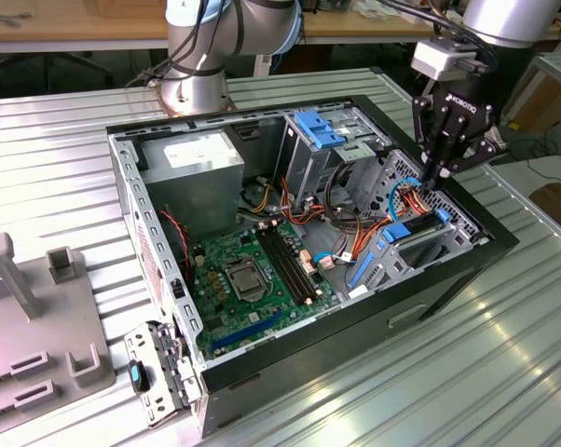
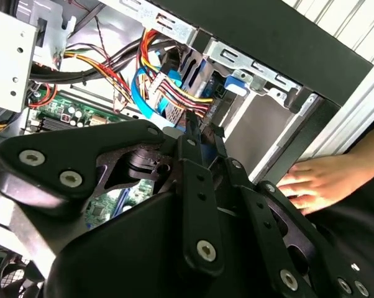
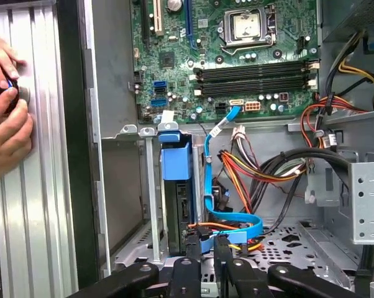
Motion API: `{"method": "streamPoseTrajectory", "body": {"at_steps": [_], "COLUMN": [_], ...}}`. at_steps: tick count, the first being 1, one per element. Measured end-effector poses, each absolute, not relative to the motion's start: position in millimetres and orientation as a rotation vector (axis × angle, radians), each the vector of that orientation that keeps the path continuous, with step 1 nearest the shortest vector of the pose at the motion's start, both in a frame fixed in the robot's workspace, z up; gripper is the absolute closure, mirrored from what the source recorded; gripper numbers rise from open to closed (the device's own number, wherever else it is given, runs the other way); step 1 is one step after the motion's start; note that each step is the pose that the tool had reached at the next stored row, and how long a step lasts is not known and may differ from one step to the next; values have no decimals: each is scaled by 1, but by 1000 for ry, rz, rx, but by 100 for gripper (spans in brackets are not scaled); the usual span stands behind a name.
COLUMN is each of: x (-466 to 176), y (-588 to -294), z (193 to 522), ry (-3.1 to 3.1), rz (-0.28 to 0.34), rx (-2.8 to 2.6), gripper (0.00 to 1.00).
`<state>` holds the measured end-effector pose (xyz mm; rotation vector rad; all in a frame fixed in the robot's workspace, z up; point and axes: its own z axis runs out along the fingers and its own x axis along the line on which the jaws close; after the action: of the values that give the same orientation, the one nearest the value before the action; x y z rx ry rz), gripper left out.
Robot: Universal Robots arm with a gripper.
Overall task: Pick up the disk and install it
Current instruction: 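Insert the second disk wire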
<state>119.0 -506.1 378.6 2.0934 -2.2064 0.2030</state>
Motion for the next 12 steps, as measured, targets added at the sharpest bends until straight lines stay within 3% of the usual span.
{"method": "streamPoseTrajectory", "body": {"at_steps": [12], "x": [123], "y": [-505], "z": [381], "ry": [-2178], "rz": [178], "rx": [2073], "gripper": [76]}}
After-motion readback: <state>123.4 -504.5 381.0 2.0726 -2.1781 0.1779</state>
